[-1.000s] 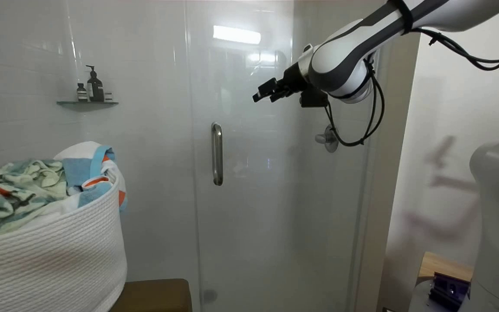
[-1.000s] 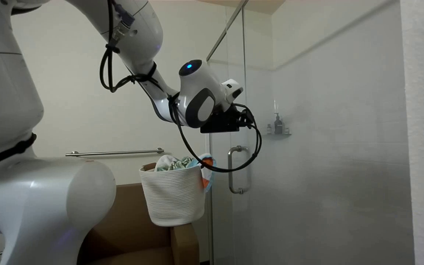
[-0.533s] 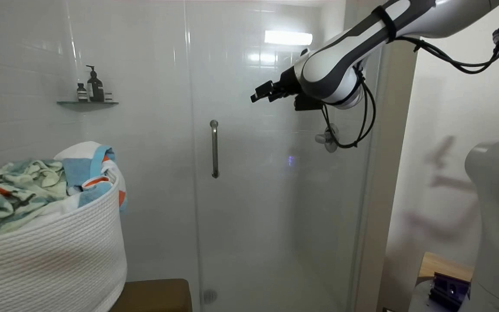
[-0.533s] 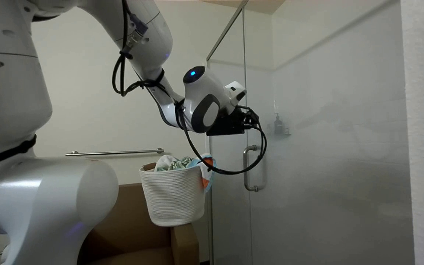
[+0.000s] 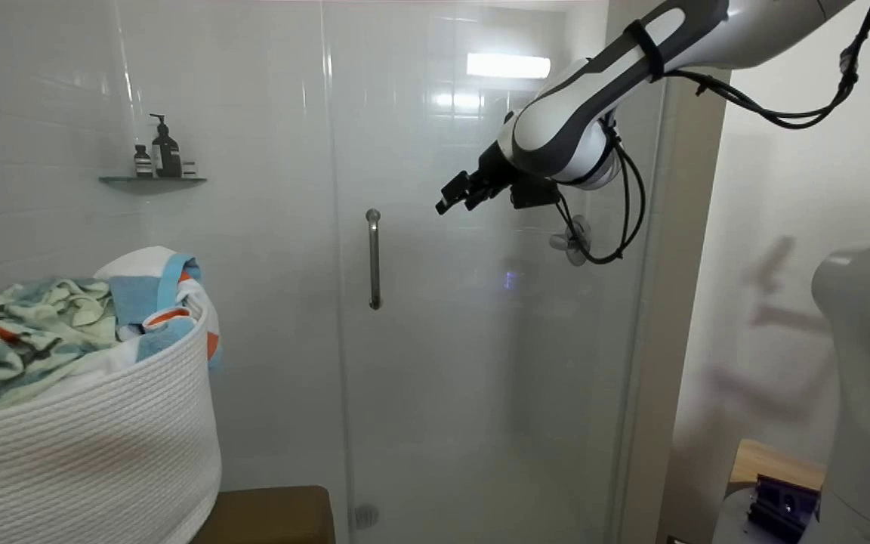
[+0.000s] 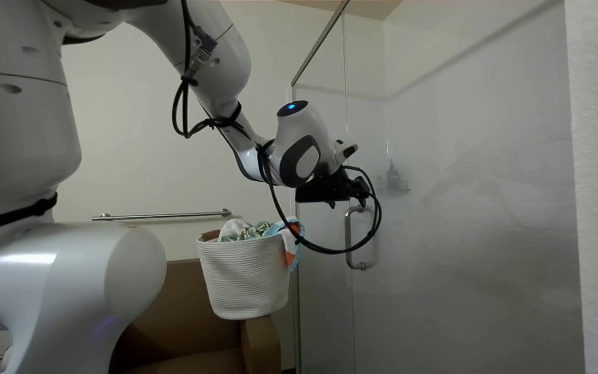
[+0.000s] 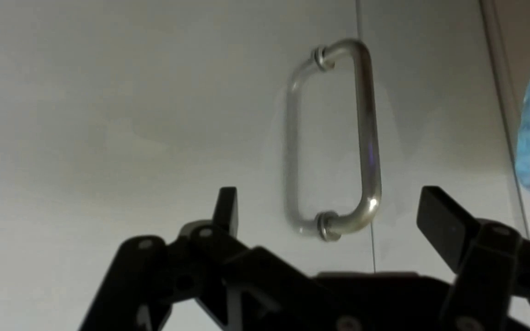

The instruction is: Close the shower door

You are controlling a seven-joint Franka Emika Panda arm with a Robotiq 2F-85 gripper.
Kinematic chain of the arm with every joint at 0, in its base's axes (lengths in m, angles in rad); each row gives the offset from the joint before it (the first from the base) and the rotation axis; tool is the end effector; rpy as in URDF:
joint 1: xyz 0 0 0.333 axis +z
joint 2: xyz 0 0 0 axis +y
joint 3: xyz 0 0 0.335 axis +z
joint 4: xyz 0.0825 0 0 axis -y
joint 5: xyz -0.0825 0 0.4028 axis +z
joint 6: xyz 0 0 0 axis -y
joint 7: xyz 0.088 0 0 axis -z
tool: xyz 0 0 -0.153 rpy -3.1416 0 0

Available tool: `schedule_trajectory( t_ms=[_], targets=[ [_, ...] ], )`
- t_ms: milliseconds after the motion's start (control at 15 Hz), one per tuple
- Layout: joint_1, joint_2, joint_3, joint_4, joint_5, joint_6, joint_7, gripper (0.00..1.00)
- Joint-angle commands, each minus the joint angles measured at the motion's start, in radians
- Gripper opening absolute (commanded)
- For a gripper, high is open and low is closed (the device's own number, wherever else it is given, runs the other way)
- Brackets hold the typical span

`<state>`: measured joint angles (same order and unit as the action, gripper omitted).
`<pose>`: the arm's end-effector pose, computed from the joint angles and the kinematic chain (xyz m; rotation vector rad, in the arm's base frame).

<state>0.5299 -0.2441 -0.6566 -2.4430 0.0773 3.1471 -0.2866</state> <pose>0.5496 -0.0880 0.4604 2.8167 0.0357 1.3737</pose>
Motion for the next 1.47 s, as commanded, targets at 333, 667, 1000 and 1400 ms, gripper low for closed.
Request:
schedule_trajectory(
  t_ms=[333, 667, 1000, 1400],
  targets=[
    [-0.325, -0.035, 0.284, 0.043, -0.045, -0.660, 0.040, 1.00],
    [-0.480, -0.077, 0.454, 0.093, -0.079, -0.975, 0.105, 1.00],
    [-0.538, -0.120, 0.539, 0.126, -0.081, -1.140, 0.189, 1.00],
    [-0.550, -0.197, 0.567, 0.146, -0.067, -1.253, 0.203, 1.00]
  ],
)
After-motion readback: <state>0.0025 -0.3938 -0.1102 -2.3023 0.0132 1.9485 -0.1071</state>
